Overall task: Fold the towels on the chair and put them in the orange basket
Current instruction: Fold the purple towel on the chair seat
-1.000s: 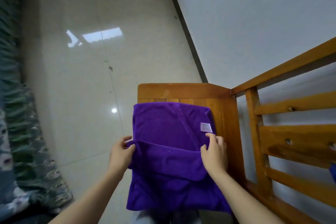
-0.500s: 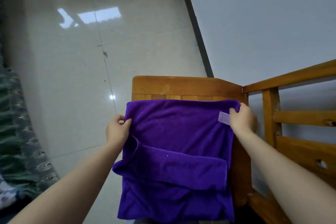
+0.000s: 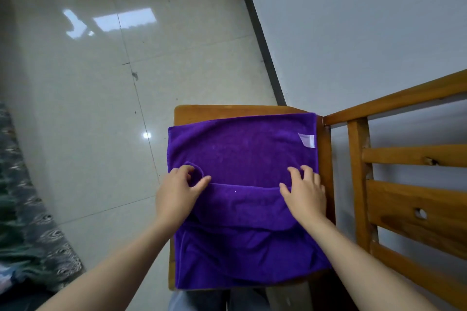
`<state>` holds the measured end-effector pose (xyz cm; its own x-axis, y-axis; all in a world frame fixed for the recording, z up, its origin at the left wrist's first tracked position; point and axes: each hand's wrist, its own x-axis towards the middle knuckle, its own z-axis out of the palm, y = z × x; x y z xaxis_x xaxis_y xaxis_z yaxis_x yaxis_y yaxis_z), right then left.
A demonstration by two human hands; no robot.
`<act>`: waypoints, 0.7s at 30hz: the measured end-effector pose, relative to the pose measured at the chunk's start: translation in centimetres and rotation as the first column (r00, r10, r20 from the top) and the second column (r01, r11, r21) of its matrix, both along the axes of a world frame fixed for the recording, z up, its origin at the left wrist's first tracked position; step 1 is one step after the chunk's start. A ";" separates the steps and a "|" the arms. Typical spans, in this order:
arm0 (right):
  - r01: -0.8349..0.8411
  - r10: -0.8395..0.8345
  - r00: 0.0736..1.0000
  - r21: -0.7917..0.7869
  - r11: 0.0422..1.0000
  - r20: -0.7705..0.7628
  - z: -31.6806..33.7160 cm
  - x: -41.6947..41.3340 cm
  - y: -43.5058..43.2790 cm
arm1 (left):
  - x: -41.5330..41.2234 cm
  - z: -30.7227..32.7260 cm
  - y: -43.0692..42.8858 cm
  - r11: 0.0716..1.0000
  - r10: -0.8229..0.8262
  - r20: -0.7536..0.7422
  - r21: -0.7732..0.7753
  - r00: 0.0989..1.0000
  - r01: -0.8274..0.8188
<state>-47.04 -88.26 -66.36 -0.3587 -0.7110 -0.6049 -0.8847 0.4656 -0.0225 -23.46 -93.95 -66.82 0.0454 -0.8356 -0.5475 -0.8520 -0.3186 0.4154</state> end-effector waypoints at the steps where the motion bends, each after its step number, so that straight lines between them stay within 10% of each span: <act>1: -0.016 0.016 1.000 0.027 1.000 -0.014 0.2 0.1 0.2 | -0.2 -0.2 0.1 1.000 -0.025 0.025 0.020 0.999 0.024; 10: -0.144 0.152 0.988 0.245 0.959 -0.013 2.0 -1.2 1.5 | 1.8 1.8 -0.4 0.982 0.191 -0.271 0.049 0.944 -0.185; 21: 0.098 -0.100 0.995 -0.274 0.957 0.008 5.7 -3.4 -2.5 | 5.4 5.5 -2.7 0.797 0.553 -0.567 0.146 0.611 -0.586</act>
<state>-50.46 -90.80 -60.62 -0.4390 -0.8097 -0.3895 -0.8348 0.5278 -0.1563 -18.05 -96.68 -61.37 0.2257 -0.7742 -0.5913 -0.1123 -0.6236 0.7736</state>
